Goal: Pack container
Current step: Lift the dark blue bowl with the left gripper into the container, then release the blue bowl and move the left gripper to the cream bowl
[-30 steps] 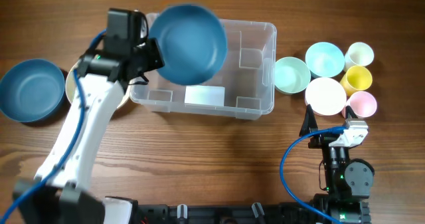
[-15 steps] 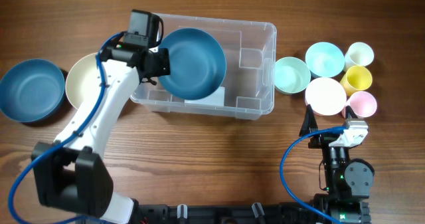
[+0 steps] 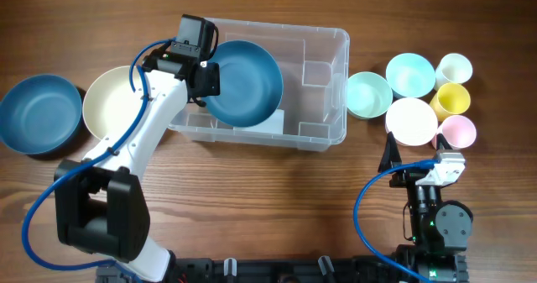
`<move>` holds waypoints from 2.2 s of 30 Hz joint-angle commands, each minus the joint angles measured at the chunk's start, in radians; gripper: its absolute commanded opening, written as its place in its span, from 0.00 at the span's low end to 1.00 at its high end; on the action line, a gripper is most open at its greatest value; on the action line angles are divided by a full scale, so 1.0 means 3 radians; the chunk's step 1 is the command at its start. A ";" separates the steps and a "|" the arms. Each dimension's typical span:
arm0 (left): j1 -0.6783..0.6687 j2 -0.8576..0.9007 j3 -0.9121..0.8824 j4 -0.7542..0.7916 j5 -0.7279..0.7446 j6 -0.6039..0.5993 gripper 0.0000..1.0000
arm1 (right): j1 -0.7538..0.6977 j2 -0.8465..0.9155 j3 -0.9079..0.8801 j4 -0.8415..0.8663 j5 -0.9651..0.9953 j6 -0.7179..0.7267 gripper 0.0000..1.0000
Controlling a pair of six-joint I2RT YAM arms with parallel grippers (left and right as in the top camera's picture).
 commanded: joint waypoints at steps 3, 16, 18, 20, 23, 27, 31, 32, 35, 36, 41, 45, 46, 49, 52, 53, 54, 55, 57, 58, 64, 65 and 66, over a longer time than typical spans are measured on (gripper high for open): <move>-0.0013 0.0043 0.0061 0.0024 -0.0057 0.0042 0.10 | -0.0014 0.0004 -0.0014 0.0018 -0.0052 -0.0013 1.00; -0.0013 0.0005 0.0062 0.0014 -0.0294 0.0041 0.31 | -0.0014 0.0006 -0.0014 0.0018 -0.0052 -0.0011 1.00; -0.0013 -0.0080 0.0074 0.0001 -0.0292 0.0039 0.31 | -0.0014 0.0006 -0.0014 0.0018 -0.0052 -0.0013 1.00; -0.0010 -0.0196 0.0116 -0.0037 -0.0294 -0.0066 0.32 | -0.0014 0.0006 -0.0014 0.0018 -0.0052 -0.0011 1.00; 0.0038 -0.0493 0.0198 -0.0100 -0.0291 -0.0398 0.35 | -0.0014 0.0006 -0.0014 0.0018 -0.0052 -0.0013 1.00; 0.0278 -0.1011 0.0209 -0.0226 -0.0292 -0.0814 0.46 | -0.0014 0.0006 -0.0014 0.0018 -0.0052 -0.0011 1.00; 0.0842 -0.1372 0.0209 -0.0623 -0.0291 -0.1387 0.49 | -0.0014 0.0006 -0.0014 0.0018 -0.0052 -0.0011 1.00; 0.1001 -0.1405 0.0207 -0.0740 -0.0290 -0.1474 0.53 | -0.0014 0.0006 -0.0015 0.0018 -0.0052 -0.0013 1.00; 0.1526 -0.1404 0.0188 -0.1109 -0.0184 -0.1637 0.65 | -0.0014 0.0006 -0.0014 0.0018 -0.0052 -0.0011 1.00; 0.1678 -0.1389 0.0160 -0.1181 -0.0064 -0.1635 0.69 | -0.0014 0.0006 -0.0014 0.0018 -0.0052 -0.0013 1.00; 0.2300 -0.1235 -0.0230 -0.1073 0.0579 -0.1635 0.75 | -0.0014 0.0006 -0.0014 0.0018 -0.0052 -0.0013 1.00; 0.2454 -0.1078 -0.0697 -0.0633 0.0746 -0.1634 0.68 | -0.0014 0.0006 -0.0014 0.0018 -0.0052 -0.0013 1.00; 0.2453 -0.1025 -0.0801 -0.0534 0.0746 -0.1634 0.67 | -0.0014 0.0006 -0.0014 0.0018 -0.0052 -0.0011 1.00; 0.2453 -0.0841 -0.1055 -0.0266 0.0811 -0.1637 0.64 | -0.0014 0.0006 -0.0014 0.0018 -0.0052 -0.0013 1.00; 0.2454 -0.0617 -0.1142 -0.0125 0.0834 -0.1703 0.64 | -0.0014 0.0006 -0.0014 0.0018 -0.0052 -0.0011 1.00; 0.2453 -0.0540 -0.1143 -0.0089 0.0834 -0.1709 0.66 | -0.0014 0.0006 -0.0014 0.0018 -0.0052 -0.0013 1.00; 0.2453 -0.0449 -0.1143 -0.0031 0.0834 -0.1709 0.68 | -0.0014 0.0006 -0.0014 0.0018 -0.0052 -0.0013 1.00; 0.2453 -0.0376 -0.1143 0.0008 0.0834 -0.1709 0.68 | -0.0014 0.0006 -0.0014 0.0018 -0.0052 -0.0011 0.99; 0.2453 -0.0231 -0.1143 0.0071 0.0838 -0.1709 0.60 | -0.0014 0.0006 -0.0014 0.0018 -0.0052 -0.0013 1.00; 0.2453 -0.0186 -0.1143 0.0092 0.0871 -0.1709 0.47 | -0.0014 0.0006 -0.0014 0.0018 -0.0052 -0.0011 1.00; 0.2453 -0.0159 -0.1142 0.0113 0.0932 -0.1706 0.04 | -0.0014 0.0006 -0.0014 0.0018 -0.0052 -0.0013 1.00; 0.2453 -0.0159 -0.1142 0.0113 0.0932 -0.1705 0.04 | -0.0014 0.0006 -0.0014 0.0019 -0.0052 -0.0011 1.00; 0.2453 -0.0159 -0.1142 0.0113 0.0932 -0.1705 0.04 | -0.0014 0.0006 -0.0014 0.0018 -0.0052 -0.0013 1.00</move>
